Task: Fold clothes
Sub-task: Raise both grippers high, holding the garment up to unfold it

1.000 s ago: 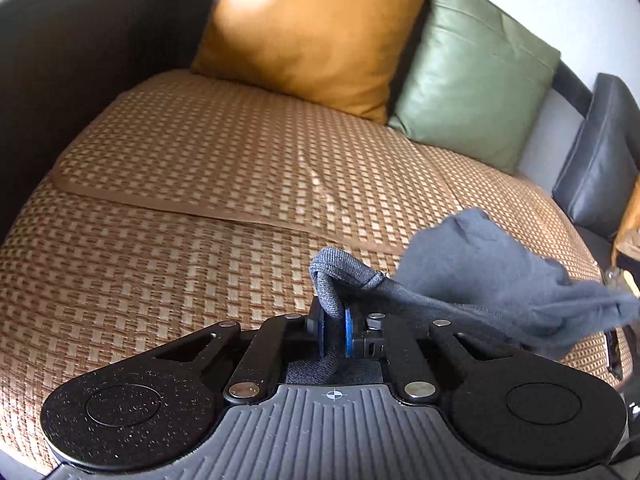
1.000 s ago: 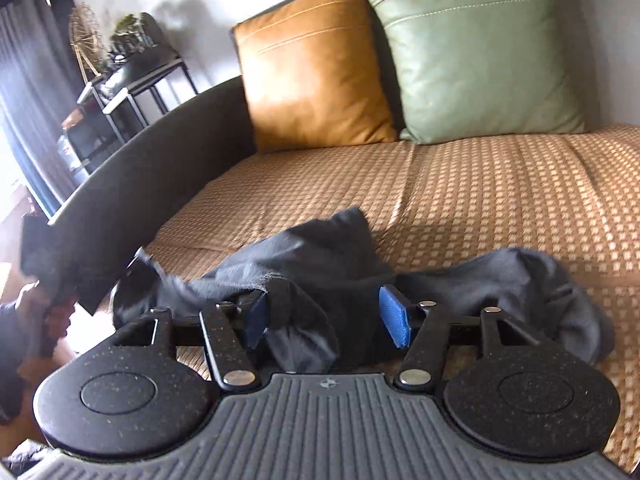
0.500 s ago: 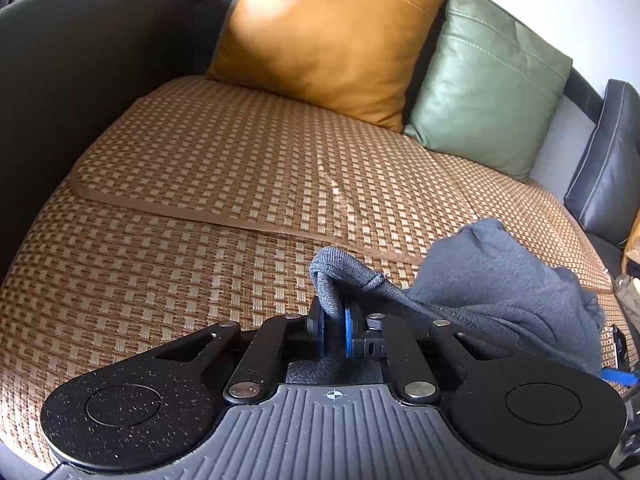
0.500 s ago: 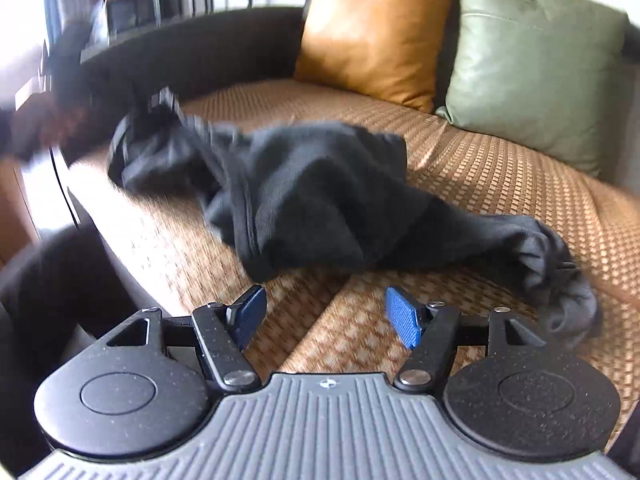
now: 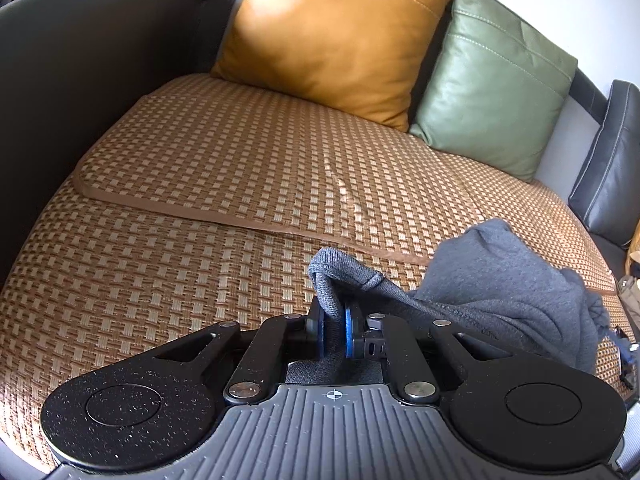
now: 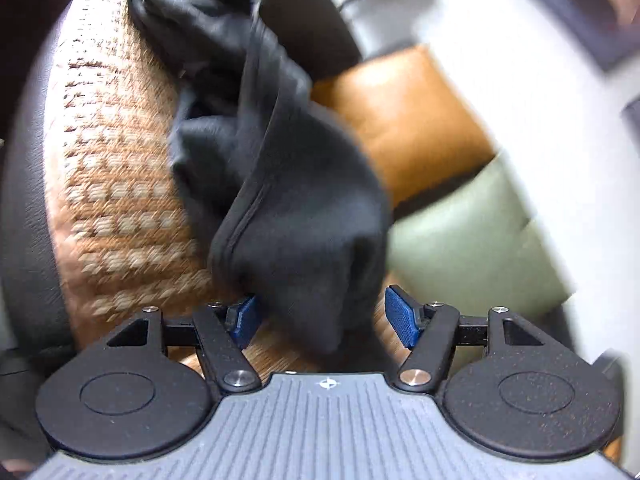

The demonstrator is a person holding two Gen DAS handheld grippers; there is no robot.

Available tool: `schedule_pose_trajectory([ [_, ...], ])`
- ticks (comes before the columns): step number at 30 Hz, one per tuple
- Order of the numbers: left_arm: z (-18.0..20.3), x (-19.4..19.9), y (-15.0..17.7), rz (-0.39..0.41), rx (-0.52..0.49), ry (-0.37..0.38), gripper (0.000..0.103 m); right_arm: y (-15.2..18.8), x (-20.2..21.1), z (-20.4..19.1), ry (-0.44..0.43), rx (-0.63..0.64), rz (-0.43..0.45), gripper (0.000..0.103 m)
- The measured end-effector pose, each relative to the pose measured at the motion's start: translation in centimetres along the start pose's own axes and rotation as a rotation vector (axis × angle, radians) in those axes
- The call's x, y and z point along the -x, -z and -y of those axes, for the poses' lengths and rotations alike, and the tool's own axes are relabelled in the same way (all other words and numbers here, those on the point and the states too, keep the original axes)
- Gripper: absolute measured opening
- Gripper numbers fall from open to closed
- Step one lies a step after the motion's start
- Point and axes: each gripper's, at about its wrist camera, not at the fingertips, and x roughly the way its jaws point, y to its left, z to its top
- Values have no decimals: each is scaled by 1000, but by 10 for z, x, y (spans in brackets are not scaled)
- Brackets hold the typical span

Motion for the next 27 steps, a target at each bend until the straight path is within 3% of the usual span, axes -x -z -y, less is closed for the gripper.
schedule_pose_trajectory([
  [2, 0, 0, 0, 0, -3, 0, 6, -4, 10, 5, 44, -7, 70, 64],
  [4, 0, 1, 1, 2, -3, 0, 7, -8, 17, 14, 32, -25, 104, 43],
  [5, -1, 2, 2, 3, -1, -1, 7, -11, 19, 19, 19, -35, 118, 38],
  [7, 0, 4, 3, 8, 2, 0, 7, -16, 18, 32, -31, -94, 97, 7],
  [9, 4, 9, 5, 19, -7, -6, 4, -22, 14, 48, -75, -181, 66, 6],
  [13, 16, 34, -2, 88, -44, -21, 2, -36, 14, 104, -49, -424, 53, 5],
  [18, 42, 103, -44, 301, -50, 13, 1, -68, 30, 192, 45, -569, 148, 5],
  [22, 74, 171, -78, 487, -113, 27, 1, -94, 53, 257, 122, -659, 243, 5],
  [27, 113, 243, -103, 649, -188, 34, 1, -121, 87, 326, 199, -720, 348, 5],
])
